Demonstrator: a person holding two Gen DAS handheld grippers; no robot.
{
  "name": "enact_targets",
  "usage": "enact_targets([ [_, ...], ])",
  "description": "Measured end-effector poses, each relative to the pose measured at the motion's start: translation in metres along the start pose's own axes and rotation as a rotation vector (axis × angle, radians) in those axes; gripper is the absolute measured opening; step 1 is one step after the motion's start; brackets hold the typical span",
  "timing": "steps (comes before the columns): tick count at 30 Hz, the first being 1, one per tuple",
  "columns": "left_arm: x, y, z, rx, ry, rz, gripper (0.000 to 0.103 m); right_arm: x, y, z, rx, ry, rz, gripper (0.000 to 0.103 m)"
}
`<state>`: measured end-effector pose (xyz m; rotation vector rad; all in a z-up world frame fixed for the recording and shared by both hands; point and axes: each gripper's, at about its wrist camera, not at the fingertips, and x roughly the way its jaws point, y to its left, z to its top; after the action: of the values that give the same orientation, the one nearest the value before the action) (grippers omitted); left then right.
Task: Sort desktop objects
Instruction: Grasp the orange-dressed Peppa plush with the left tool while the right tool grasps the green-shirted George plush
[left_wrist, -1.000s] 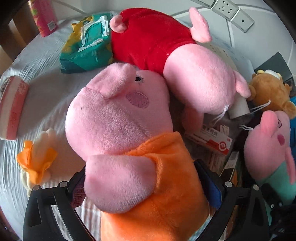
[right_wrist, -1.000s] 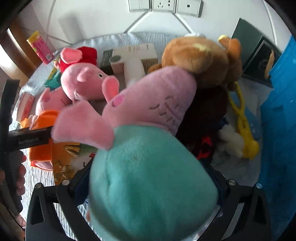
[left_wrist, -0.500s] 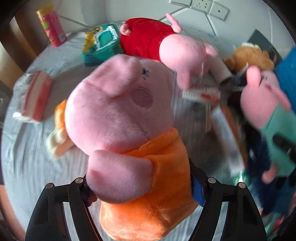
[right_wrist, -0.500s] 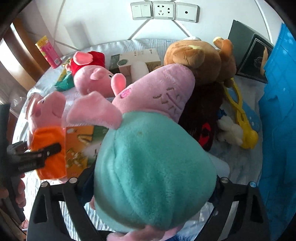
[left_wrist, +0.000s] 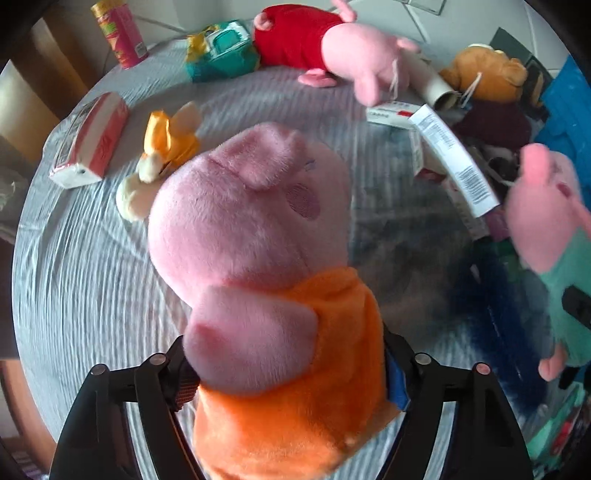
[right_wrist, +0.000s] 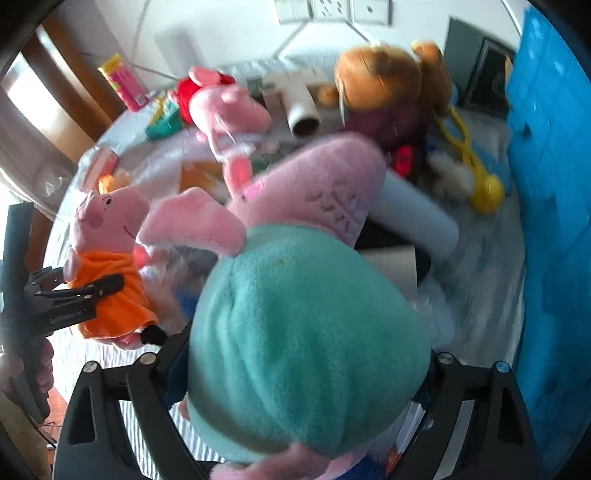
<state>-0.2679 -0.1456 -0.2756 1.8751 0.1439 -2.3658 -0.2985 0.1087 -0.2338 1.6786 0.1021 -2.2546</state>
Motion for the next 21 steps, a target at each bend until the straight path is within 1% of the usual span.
enact_targets([
  [4,-0.016,-0.008,-0.004,0.016,-0.045,-0.007,0.07,0.01,0.0,-0.01,0.01,0.006,-0.014,0.093],
  [6,-0.027,-0.013,-0.005,0.026,-0.071,-0.017,0.069,0.01,0.006,-0.013,-0.004,-0.006,-0.033,0.09],
  [9,-0.054,-0.021,-0.005,0.04,-0.126,-0.039,0.069,-0.003,0.008,-0.013,-0.004,-0.046,-0.013,0.089],
  [14,-0.101,-0.033,0.002,0.054,-0.237,-0.063,0.069,-0.046,0.014,-0.006,-0.037,-0.151,0.009,0.088],
  [21,-0.164,-0.051,-0.002,0.071,-0.395,-0.075,0.069,-0.129,0.02,-0.003,-0.098,-0.338,0.023,0.088],
])
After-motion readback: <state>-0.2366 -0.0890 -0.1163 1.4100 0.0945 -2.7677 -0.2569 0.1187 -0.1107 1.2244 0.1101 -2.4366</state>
